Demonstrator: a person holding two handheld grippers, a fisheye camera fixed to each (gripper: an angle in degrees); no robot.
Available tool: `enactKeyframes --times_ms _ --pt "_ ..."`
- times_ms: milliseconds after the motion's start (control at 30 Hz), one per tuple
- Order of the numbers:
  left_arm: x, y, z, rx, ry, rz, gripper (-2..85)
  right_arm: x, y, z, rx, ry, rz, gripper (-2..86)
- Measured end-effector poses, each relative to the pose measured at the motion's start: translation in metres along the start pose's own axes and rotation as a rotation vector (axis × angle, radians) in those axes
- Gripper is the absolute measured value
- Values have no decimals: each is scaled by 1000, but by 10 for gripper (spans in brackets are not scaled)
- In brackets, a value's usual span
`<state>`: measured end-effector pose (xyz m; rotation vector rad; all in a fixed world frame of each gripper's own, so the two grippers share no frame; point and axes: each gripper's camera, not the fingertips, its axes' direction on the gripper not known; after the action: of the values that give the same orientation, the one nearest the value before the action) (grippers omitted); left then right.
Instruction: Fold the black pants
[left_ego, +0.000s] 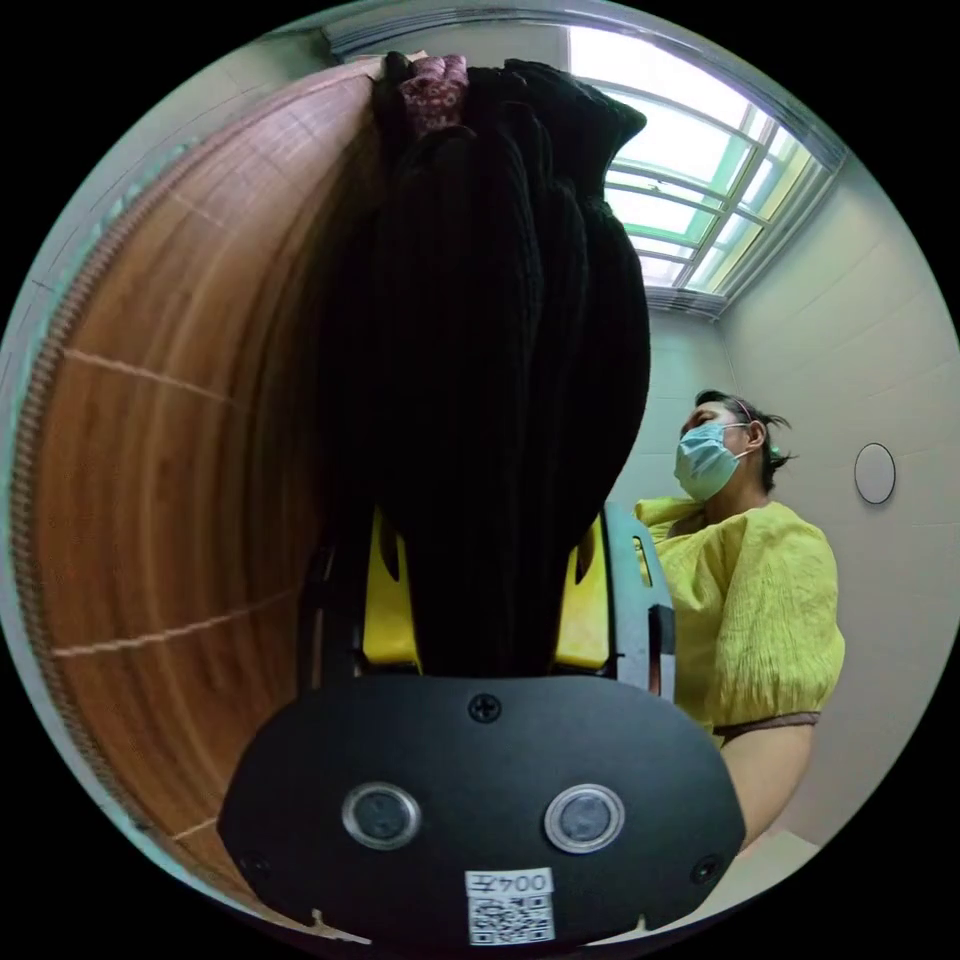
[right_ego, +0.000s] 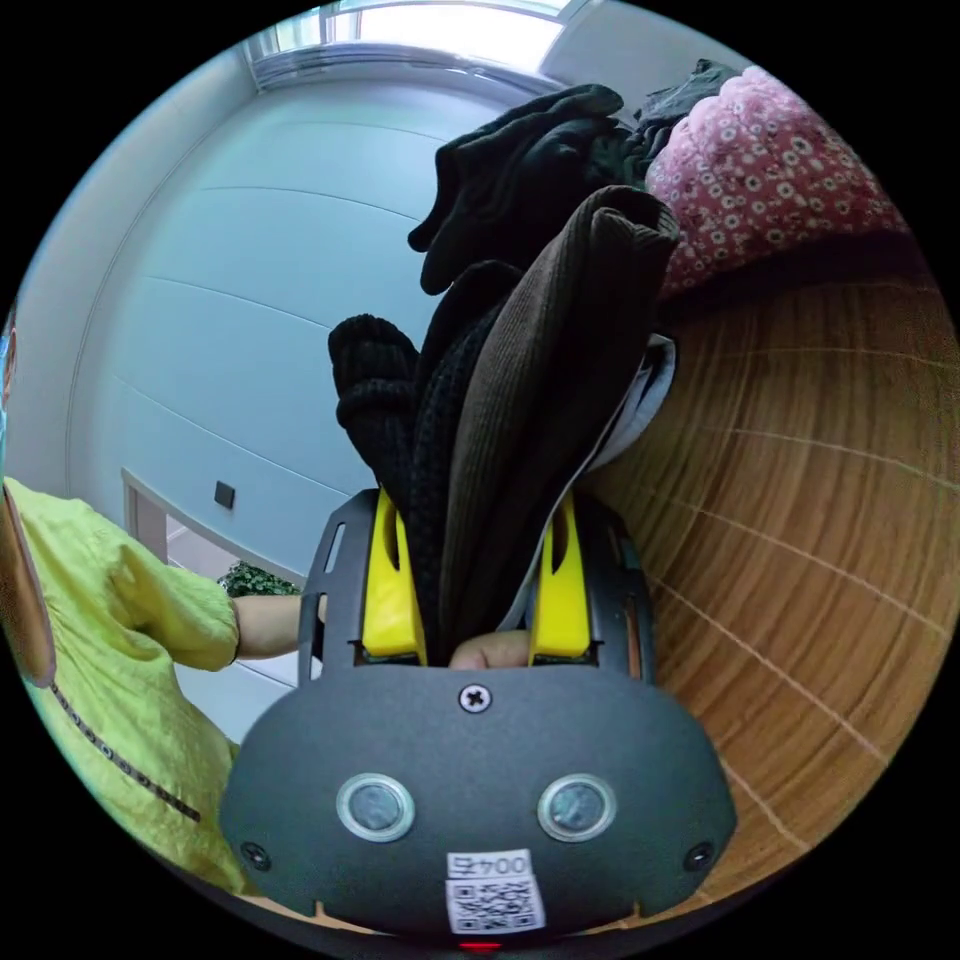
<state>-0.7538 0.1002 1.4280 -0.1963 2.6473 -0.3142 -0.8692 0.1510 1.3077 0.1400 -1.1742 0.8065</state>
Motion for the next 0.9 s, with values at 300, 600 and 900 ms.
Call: enactKeyframes --times_ms 300,600,900 --pt "30 13 135 -129 74 33 228 -45 60 -131 83 101 109 175" --pt "123 -119 234 -199 138 275 230 -131 -35 -260 239 273 -47 175" --pt "245 -311 231 -221 -156 445 234 -102 -256 -281 365 85 -147 181"
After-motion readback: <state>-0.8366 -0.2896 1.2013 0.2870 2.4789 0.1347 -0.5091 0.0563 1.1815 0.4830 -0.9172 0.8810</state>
